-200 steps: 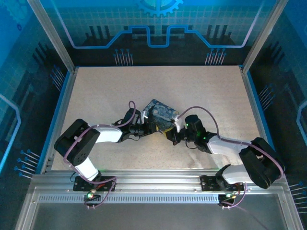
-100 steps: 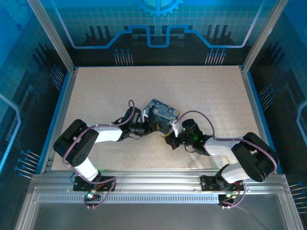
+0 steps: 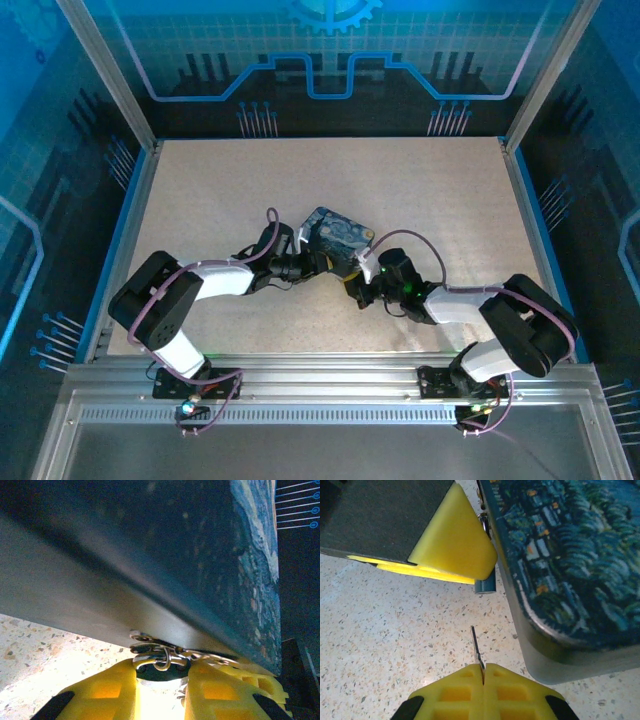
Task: Unlock the padlock with the key
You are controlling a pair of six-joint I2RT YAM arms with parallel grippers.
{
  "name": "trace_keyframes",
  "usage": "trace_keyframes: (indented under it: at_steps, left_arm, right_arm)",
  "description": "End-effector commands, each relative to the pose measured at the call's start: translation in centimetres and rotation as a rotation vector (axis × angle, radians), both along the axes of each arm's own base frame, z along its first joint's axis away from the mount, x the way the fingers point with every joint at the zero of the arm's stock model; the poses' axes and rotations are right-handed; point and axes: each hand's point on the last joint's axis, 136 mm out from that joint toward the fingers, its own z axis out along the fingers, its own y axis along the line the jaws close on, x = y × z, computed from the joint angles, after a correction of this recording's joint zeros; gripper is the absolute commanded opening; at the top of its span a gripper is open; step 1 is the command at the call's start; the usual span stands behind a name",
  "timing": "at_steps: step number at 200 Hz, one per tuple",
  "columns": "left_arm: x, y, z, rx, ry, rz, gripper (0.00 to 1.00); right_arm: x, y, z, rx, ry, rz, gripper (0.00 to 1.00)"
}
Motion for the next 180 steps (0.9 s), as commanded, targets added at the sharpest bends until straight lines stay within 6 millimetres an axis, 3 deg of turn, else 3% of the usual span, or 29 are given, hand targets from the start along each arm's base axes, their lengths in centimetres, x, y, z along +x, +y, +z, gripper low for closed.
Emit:
trace_keyframes:
  at_steps: [1,180]
  left_arm:
    - [0.1,-1.0,2.5,-0.060,-0.037,-0.028,0.23]
    - [-0.1,-0.9,2.6,-0.051,-0.033,-0.025,0.22]
  right_arm:
    - [0.5,0.8,0.8,0.003,-0.061,0.009,0.00]
    - [2.5,1.3,1.6,-0.043,-0.134,-0.030,0.00]
